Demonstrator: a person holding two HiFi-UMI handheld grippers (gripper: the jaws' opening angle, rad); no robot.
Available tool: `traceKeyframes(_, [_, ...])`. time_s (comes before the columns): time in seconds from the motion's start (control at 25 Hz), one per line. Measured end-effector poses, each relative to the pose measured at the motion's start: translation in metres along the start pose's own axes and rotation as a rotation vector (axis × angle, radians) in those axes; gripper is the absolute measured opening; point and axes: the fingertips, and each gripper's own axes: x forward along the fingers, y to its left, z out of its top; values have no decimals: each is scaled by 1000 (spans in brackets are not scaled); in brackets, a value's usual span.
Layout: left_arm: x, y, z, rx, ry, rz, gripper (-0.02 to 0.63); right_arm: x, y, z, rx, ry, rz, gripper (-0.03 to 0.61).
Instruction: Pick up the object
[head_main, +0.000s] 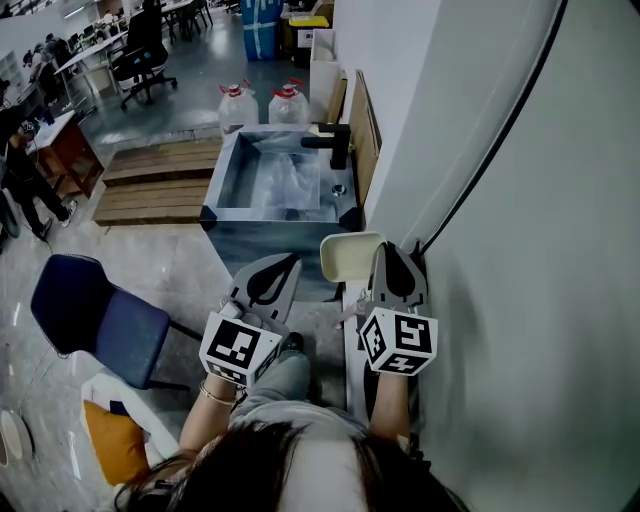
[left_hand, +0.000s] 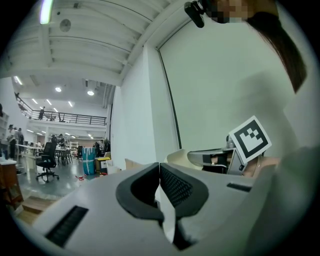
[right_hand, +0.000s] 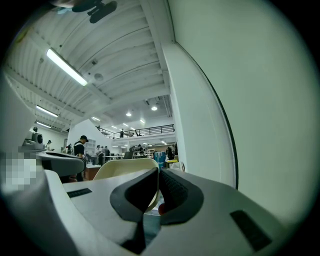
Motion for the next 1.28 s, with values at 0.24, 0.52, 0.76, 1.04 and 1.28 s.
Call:
traceKeyframes(0.24, [10, -1, -3, 6, 3, -8, 9, 4, -6, -5, 3, 7, -2, 31])
traceKeyframes(0.52, [22, 4, -5, -3, 14, -15, 9, 13, -11, -7, 4, 19, 0, 32])
traceKeyframes(0.76, [38, 12, -7, -12, 21, -9, 9, 26, -18, -9, 18, 33, 10, 32])
traceKeyframes(1.04, [59, 27, -12, -14, 36, -1, 9, 44, -24, -10, 30, 42, 17, 32])
traceKeyframes(1.28, [78, 42, -21, -20, 59, 3, 9, 65, -32, -22, 34, 69, 15, 31])
